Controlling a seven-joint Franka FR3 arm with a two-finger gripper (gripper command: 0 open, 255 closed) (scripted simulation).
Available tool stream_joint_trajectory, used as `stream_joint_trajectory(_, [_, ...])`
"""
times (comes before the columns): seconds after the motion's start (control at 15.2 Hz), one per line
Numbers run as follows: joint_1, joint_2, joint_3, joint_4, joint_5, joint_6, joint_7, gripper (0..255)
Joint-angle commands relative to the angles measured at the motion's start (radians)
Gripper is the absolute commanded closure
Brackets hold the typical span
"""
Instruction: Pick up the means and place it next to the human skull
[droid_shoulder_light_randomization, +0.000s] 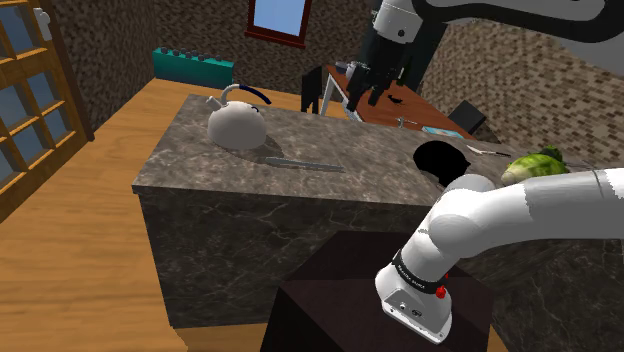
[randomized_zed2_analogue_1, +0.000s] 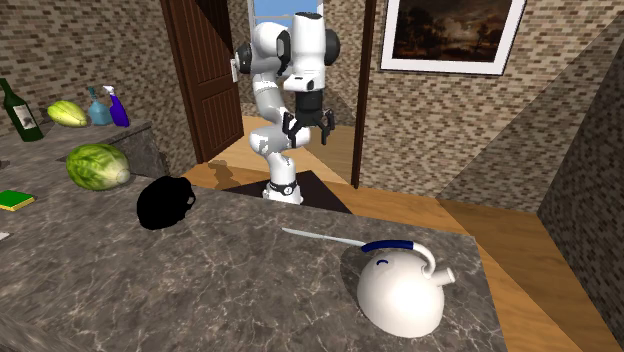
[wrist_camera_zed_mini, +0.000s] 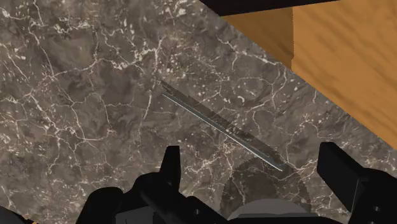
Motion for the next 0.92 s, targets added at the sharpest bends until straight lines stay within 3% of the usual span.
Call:
stream_joint_trajectory(0.0, [0.0, 0.0, 0.0, 0.0, 0.0, 0.0, 0.0, 0])
stream_joint_trajectory(0.4, [0.08, 0.134, -0.107, -0.076, -0.04, 0.206, -0.289, 0])
stream_joint_trajectory(0.86, [0.183, 0.357, -0.217, -0.093, -0.045, 0.435, -0.631, 0])
